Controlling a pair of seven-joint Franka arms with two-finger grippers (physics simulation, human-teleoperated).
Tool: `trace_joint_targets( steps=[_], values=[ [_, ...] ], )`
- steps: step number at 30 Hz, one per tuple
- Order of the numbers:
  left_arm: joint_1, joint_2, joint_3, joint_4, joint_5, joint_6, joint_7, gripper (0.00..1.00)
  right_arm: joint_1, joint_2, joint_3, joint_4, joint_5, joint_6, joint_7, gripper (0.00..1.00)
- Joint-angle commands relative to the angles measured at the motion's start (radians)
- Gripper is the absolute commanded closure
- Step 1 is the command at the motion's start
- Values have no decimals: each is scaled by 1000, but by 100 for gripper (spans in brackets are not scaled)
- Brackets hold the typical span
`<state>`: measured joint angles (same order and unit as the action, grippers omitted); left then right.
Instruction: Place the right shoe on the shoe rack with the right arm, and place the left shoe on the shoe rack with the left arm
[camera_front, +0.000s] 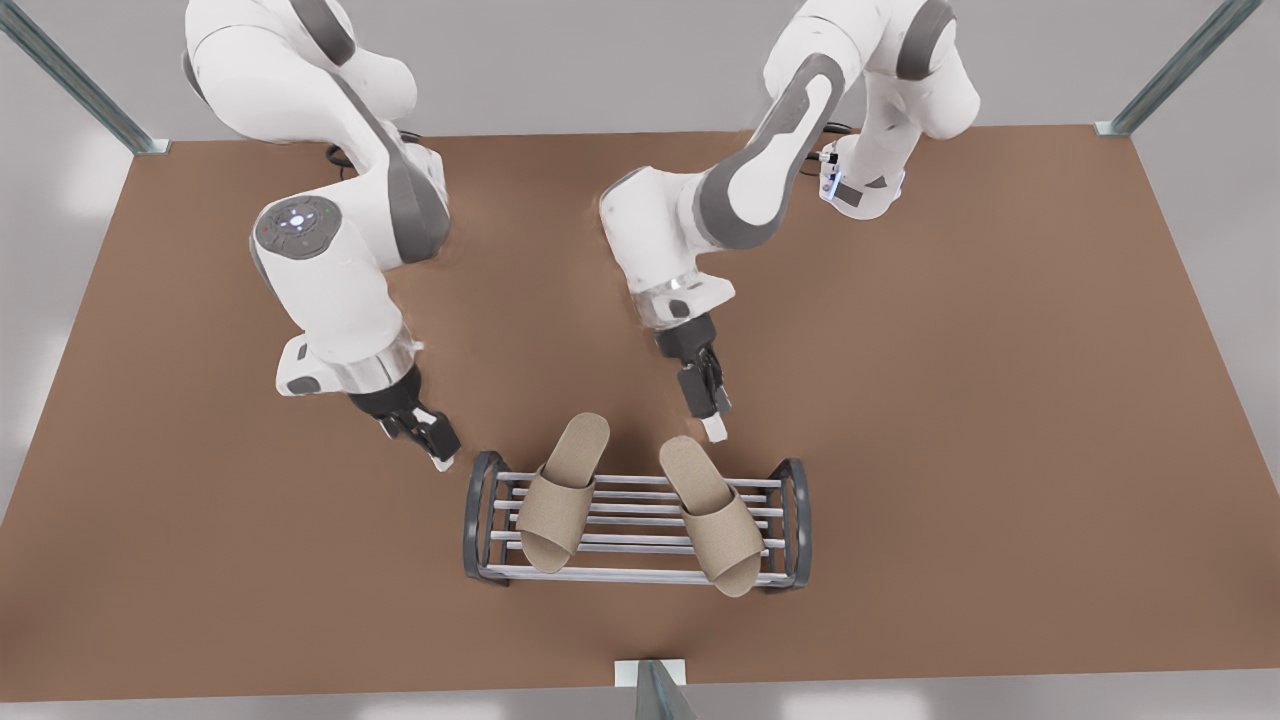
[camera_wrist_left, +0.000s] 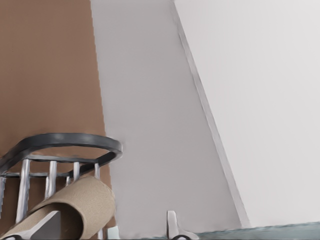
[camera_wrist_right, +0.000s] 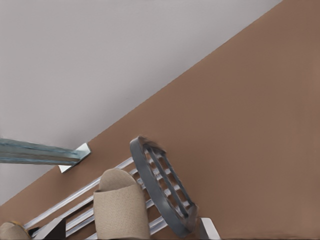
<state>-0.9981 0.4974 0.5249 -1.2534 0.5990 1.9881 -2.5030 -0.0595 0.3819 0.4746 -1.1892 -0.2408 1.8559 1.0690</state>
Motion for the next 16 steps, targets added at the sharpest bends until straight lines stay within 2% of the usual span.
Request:
trace_joint_targets(
  steps=[1, 2, 3, 4, 5, 6, 8, 9, 10, 16],
  values=[
    [92, -53, 210, 55, -765, -673, 2400, 0, -203, -89, 25, -4, 239, -359, -599, 0],
    [124, -43, 262, 52, -766, -707, 2583, 0, -237, -175, -34, -76, 273, -417, -747, 0],
    [168, -20, 259, 40, -768, -704, 2595, 0, -61, -221, -355, -176, 323, -412, -950, 0],
    [228, -8, 213, 29, -768, -695, 2586, 0, 69, -227, -485, -300, 282, -394, -986, 0],
    [344, -45, 106, 31, -755, -704, 2587, 0, 73, -281, -485, -426, 255, -302, -991, 0],
    [550, -138, -147, 28, -706, -696, 2590, 0, 72, -282, -484, -418, 253, -300, -988, 0],
    [665, -330, -399, -132, -558, -537, 2590, 0, 78, -278, -484, -356, 235, -325, -985, 0],
    [679, -421, -430, -247, -550, -445, 2590, 0, 75, -281, -484, -330, 226, -385, -985, 0],
    [681, -458, -437, -293, -550, -425, 2590, 0, 73, -276, -484, -291, 221, -412, -983, 0],
    [679, -459, -437, -293, -551, -459, 2593, 0, 78, -262, -484, -290, 227, -460, -988, 0]
  ],
)
